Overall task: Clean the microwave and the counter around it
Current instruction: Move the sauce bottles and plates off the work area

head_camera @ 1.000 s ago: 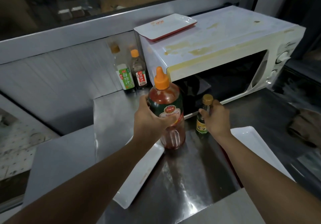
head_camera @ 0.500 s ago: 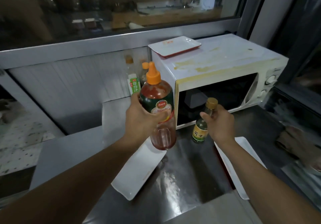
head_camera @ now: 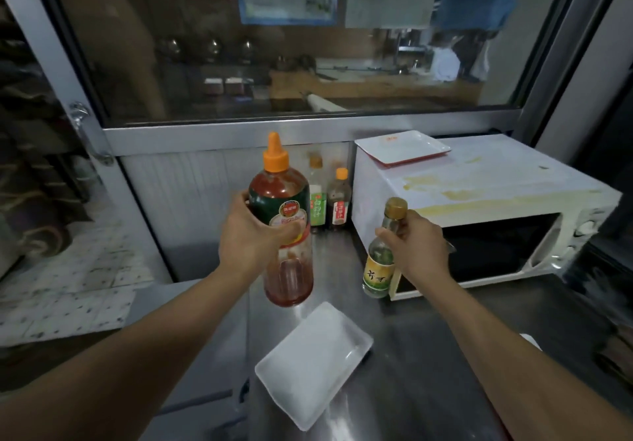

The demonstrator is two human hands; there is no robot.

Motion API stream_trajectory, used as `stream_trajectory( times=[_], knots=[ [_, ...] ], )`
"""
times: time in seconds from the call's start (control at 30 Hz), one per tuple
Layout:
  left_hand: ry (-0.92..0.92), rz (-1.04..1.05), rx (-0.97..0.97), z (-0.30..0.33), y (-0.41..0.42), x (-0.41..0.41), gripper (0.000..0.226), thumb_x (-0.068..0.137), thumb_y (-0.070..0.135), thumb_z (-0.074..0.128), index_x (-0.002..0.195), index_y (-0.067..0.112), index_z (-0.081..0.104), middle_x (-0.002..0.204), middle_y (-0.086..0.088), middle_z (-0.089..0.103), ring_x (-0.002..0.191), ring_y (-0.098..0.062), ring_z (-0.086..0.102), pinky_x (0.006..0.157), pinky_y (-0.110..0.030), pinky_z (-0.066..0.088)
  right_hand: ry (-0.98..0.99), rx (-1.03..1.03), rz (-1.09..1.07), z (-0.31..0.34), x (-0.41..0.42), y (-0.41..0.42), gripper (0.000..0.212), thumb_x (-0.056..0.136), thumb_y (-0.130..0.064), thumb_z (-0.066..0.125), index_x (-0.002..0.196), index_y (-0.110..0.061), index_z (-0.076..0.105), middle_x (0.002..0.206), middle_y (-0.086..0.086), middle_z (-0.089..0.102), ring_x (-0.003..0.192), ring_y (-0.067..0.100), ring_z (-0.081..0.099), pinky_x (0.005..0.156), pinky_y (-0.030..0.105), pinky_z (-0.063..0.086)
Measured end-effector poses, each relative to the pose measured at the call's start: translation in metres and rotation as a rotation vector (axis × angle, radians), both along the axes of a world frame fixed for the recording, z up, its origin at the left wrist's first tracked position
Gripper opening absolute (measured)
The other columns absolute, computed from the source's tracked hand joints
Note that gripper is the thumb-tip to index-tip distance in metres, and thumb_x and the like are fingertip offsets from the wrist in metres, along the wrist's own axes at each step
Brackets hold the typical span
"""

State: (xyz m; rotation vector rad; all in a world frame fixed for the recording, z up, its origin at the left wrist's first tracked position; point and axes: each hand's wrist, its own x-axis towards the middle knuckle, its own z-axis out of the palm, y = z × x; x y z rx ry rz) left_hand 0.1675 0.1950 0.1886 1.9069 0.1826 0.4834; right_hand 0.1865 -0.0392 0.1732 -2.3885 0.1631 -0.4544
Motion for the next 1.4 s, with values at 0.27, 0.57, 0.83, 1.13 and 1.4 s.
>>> stream_trajectory(
  times=[0.27,0.57,0.83,1.13,1.4],
  knots=[
    [-0.003,-0.01,0.001,-0.011,0.082,0.055,0.068,0.057,0.032,0.088,0.108,0.029,0.044,0.09,0.019,0.056,0.08,0.004,0.056,0.063,-0.018,0.046,0.01,0.0,0.047,-0.005,0.057,0.083,0.027,0.084,-0.036,0.066,0.095,-0.012,0.059,0.092,0.008,0.067,0.087,0.028,0.06,0.064,0.031,0.041],
    [0.09,-0.139,-0.037,-0.043,0.149,0.152,0.071,0.054,0.033,0.088,0.109,0.033,0.043,0.1,0.016,0.059,0.089,-0.002,0.06,0.072,-0.027,0.053,0.104,0.048,-0.014,-0.03,0.146,0.158,0.023,0.083,-0.029,0.067,0.073,-0.015,0.052,0.072,0.003,0.058,0.075,0.024,0.056,0.065,0.032,0.042],
    [0.095,-0.167,-0.06,-0.074,0.17,0.22,0.069,0.045,0.044,0.087,0.099,0.044,0.044,0.093,0.023,0.06,0.084,0.003,0.06,0.068,-0.021,0.051,0.103,0.113,-0.073,-0.077,0.222,0.193,0.035,0.082,-0.026,0.07,0.061,-0.025,0.042,0.06,-0.007,0.047,0.068,0.02,0.053,0.064,0.029,0.036],
    [0.083,-0.227,-0.114,-0.099,0.173,0.251,0.074,0.045,0.039,0.088,0.105,0.037,0.046,0.097,0.018,0.062,0.087,0.0,0.063,0.07,-0.02,0.053,0.066,0.103,-0.137,-0.117,0.276,0.212,0.023,0.079,-0.026,0.072,0.075,-0.01,0.056,0.075,0.009,0.059,0.079,0.03,0.059,0.067,0.031,0.038],
    [0.07,-0.258,-0.096,-0.109,0.172,0.26,0.072,0.052,0.033,0.088,0.108,0.037,0.043,0.096,0.02,0.059,0.085,0.003,0.061,0.065,-0.012,0.047,0.057,0.016,-0.204,-0.135,0.293,0.217,0.03,0.08,-0.029,0.072,0.093,-0.003,0.062,0.093,0.016,0.068,0.089,0.033,0.062,0.069,0.028,0.036]
  ],
)
